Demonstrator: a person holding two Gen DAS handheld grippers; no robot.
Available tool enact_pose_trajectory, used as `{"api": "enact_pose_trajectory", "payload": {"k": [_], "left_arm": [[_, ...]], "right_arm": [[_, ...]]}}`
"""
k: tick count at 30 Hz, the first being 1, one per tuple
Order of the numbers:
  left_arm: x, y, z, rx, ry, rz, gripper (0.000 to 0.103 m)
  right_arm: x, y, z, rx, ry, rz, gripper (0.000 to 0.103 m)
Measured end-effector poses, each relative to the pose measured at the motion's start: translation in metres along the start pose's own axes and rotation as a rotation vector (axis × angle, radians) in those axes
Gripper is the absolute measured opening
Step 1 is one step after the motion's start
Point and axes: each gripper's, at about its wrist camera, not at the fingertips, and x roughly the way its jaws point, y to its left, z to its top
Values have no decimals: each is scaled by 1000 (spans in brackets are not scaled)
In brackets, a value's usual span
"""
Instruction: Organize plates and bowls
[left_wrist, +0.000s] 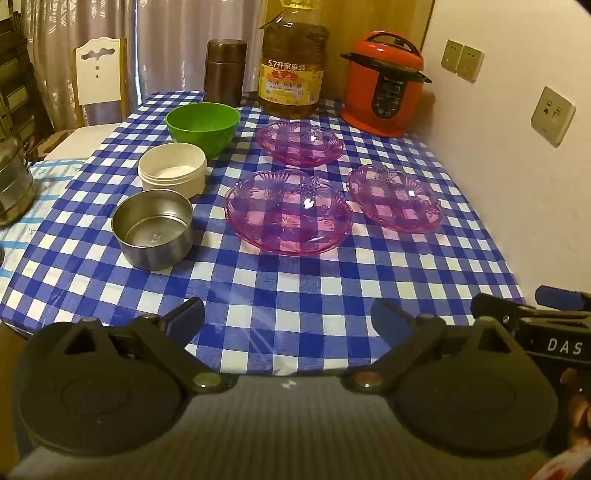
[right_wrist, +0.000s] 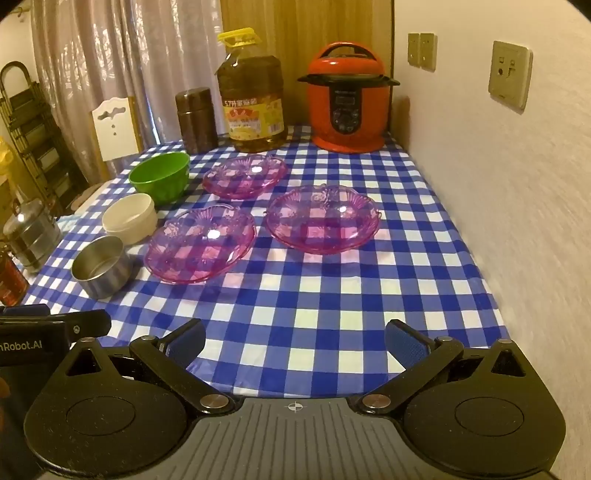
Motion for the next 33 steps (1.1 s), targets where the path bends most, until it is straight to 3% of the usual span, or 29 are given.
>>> {"api": "enact_pose_trajectory", "payload": {"k": [33], "left_arm": [[-1,-1,-1,11,-3,-10,95]], "right_arm": [[0,1,-4,5,1,-4,103]]}}
